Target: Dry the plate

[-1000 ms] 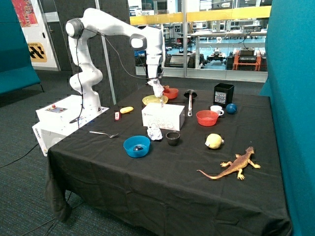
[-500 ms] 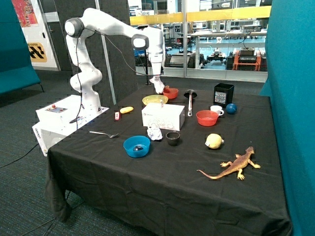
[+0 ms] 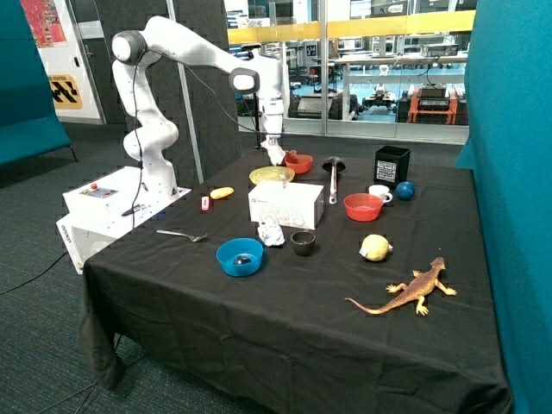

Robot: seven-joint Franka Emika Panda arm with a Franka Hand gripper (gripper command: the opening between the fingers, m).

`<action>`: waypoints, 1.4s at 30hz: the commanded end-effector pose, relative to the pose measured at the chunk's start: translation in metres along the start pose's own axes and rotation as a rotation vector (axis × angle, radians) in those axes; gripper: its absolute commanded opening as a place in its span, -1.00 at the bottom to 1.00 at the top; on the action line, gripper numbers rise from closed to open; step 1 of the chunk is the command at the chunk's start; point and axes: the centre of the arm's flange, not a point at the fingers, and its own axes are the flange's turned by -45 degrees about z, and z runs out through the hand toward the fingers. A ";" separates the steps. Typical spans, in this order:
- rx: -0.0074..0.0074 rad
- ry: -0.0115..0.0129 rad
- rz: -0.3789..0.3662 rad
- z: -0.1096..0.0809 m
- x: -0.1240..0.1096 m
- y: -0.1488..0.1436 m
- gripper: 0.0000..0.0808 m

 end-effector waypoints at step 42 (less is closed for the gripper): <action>0.0039 0.0119 -0.185 0.088 -0.009 -0.084 -1.00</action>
